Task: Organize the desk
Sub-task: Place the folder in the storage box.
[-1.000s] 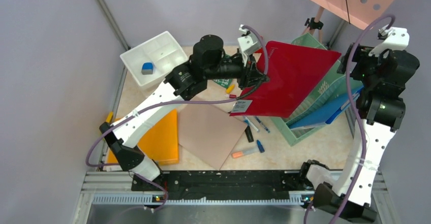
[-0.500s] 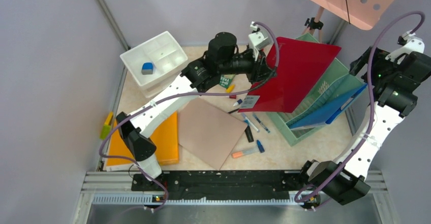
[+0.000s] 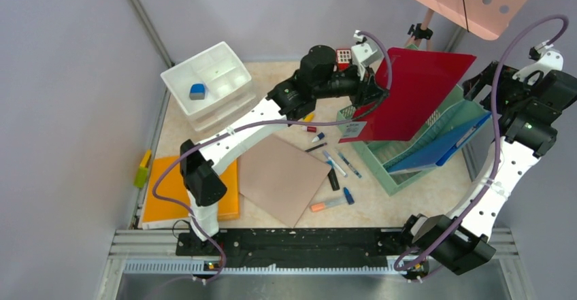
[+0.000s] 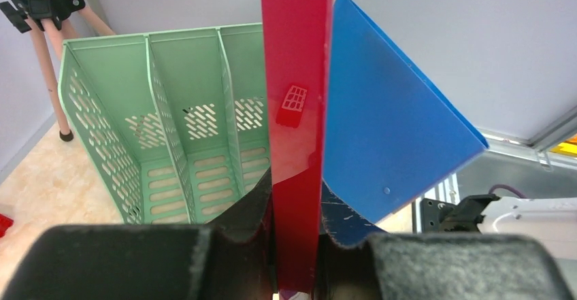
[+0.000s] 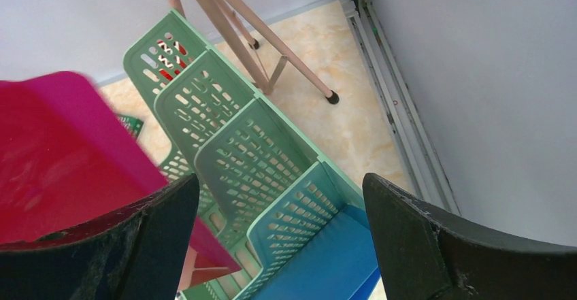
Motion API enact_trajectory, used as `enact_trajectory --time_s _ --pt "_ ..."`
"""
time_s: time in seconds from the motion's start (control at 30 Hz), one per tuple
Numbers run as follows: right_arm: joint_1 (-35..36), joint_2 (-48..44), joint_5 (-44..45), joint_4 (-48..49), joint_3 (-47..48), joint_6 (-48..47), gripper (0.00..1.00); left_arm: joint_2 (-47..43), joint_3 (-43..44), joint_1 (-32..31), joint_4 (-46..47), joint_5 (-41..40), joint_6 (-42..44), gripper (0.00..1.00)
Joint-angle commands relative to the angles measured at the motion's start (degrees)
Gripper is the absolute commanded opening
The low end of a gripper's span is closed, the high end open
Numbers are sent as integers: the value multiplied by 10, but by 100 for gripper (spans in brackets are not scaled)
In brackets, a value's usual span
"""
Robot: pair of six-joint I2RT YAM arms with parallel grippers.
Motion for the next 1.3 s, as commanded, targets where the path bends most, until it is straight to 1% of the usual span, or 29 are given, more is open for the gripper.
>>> enact_trajectory --time_s 0.0,0.1,0.27,0.4,0.5,0.6,0.77,0.93,1.13,1.27 --pt "-18 -20 -42 38 -4 23 89 22 42 -13 82 -44 14 0" --pt "-37 -20 -70 48 -15 48 89 46 57 -14 104 -78 5 0" --pt "-54 -23 -98 59 -35 60 89 77 88 -14 121 -75 -21 0" --pt "-60 -25 -102 53 -35 46 89 65 103 -14 91 -65 -23 0" --pt "-62 -26 -93 52 -29 41 89 38 105 -14 38 -59 -7 0" --pt "-66 -19 -95 50 -14 49 89 3 90 -14 -5 -45 16 0" --pt "-69 -16 -101 66 -5 74 89 -59 29 -14 -54 -4 29 0" --pt "-69 -10 -102 81 -1 84 89 -97 6 -14 -71 42 37 0" --pt "-70 1 -110 94 -2 93 89 -93 -2 -25 -66 47 40 0" --pt "-70 4 -117 93 7 102 89 -67 10 -36 -44 17 22 0"
